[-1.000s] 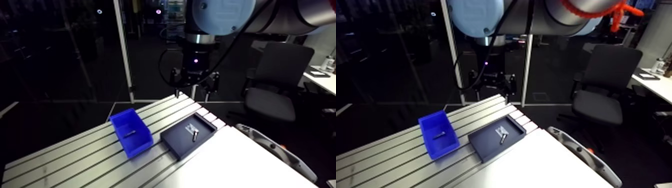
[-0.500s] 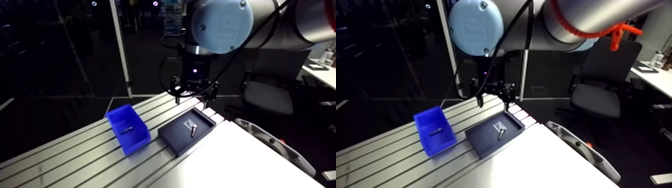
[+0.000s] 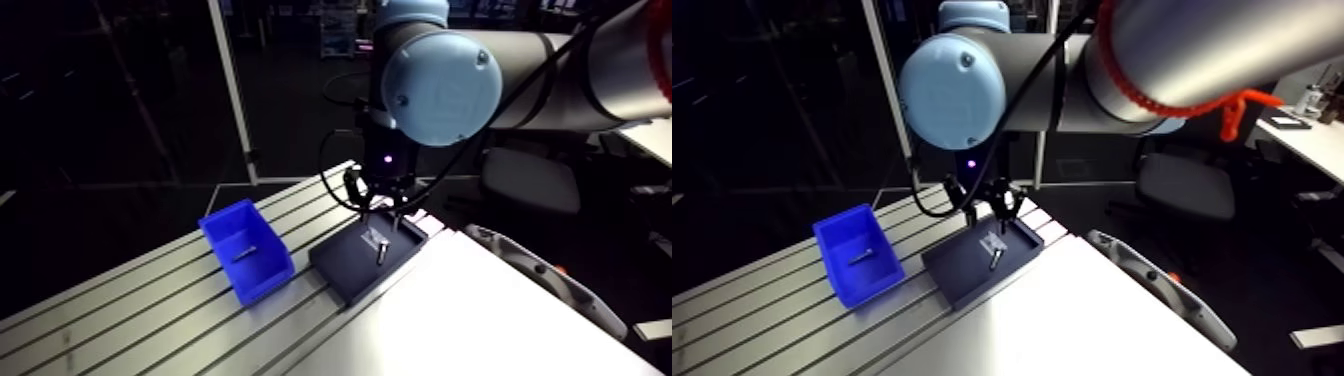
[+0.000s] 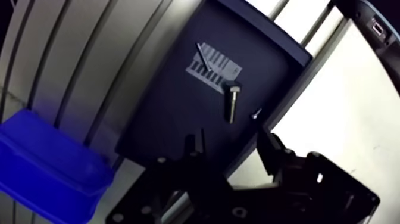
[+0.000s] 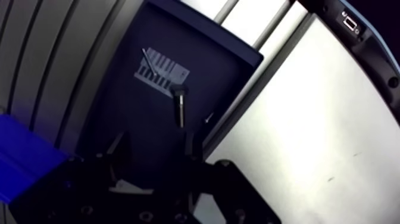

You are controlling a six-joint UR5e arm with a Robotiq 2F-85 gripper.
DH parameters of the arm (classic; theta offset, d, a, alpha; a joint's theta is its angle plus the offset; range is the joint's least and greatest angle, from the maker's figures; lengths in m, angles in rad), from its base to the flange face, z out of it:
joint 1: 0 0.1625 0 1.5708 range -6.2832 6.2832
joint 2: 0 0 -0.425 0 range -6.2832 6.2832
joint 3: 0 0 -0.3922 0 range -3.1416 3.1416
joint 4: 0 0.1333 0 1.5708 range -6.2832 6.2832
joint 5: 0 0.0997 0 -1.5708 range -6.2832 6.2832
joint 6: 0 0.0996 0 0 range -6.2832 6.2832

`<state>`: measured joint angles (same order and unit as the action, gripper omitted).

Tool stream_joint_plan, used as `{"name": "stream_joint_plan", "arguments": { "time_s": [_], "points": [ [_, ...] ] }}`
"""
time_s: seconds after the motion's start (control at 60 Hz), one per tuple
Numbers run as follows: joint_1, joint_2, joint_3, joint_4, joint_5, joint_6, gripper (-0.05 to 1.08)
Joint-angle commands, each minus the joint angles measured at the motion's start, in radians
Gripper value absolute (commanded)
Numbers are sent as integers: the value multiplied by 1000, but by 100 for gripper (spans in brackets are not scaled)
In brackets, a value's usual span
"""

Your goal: Pick up the M10 bolt from the tray and put it into the blue bin.

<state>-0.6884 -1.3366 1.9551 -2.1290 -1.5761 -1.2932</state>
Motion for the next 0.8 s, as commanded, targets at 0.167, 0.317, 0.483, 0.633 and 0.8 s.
{"name": "stream_joint_plan", "arguments": {
  "time_s": [0.167,0.317,0.483,0.633,0.8],
  "points": [
    [-7,22,11,-41,0,10,50],
    [-11,30,24,-57,0,10,51],
    [-17,42,39,-78,-3,9,53],
    [-26,48,47,-97,-6,8,53],
    [-28,56,55,-104,-8,8,53]
  ]
}}
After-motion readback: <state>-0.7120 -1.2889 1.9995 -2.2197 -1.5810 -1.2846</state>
